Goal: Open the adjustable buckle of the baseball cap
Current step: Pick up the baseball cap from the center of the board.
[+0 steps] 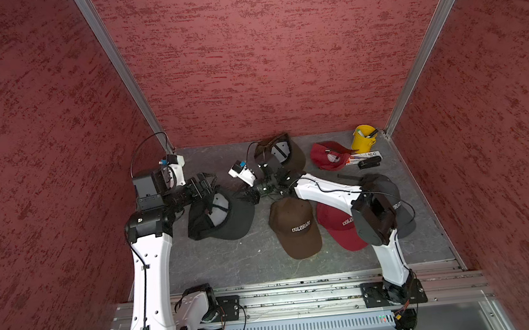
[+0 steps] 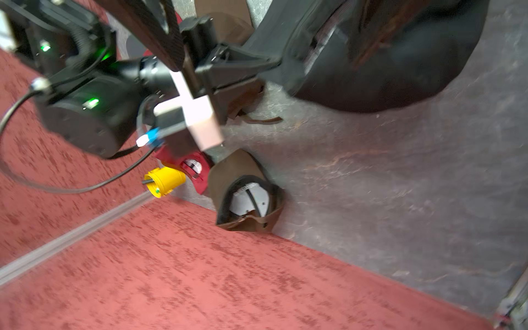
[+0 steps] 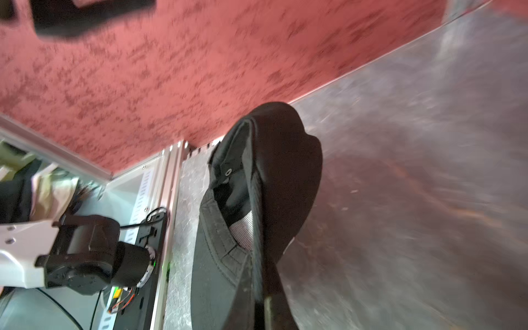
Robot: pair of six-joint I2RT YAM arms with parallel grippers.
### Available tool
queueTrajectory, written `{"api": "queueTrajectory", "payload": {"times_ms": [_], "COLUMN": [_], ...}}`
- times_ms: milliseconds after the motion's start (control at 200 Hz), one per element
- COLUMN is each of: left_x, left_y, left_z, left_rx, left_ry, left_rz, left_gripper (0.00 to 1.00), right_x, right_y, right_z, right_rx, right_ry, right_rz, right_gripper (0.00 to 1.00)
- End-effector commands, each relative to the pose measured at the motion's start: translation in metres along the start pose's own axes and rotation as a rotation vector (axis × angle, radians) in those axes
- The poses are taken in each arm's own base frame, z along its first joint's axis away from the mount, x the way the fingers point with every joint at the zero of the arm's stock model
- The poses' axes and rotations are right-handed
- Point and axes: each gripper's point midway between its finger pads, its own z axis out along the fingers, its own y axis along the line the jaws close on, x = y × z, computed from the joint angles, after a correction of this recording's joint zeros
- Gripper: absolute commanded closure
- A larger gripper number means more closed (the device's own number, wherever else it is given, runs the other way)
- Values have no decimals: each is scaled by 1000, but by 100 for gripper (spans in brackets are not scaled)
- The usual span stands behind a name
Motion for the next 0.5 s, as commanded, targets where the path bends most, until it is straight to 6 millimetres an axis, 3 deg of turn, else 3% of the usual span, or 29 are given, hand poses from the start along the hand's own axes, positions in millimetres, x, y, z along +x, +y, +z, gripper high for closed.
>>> {"api": "queueTrajectory", "payload": {"times_ms": [0,115,301,496], "left_x": [-15,-20,-18,10], "left_y": [-25,-45,-60,-74], "left_z": [-8,-6,0,19], "left_rx": [37,83,124,203], "left_ry": [-54,-75,-88,-17], "left_rz": [136,224,328,439], "left_gripper": [10,13,19,27], "right_x": [-8,-13,-21,-13], "right_y": [-19,-34,-44,-48], "right_z": [-34,-78,-156,-204], "right_rx": [133,227,328,431], "right_ry": [-20,-53,-144,-166], "right_rz": [38,82,119,129], "right_gripper": [100,100,100,100]}}
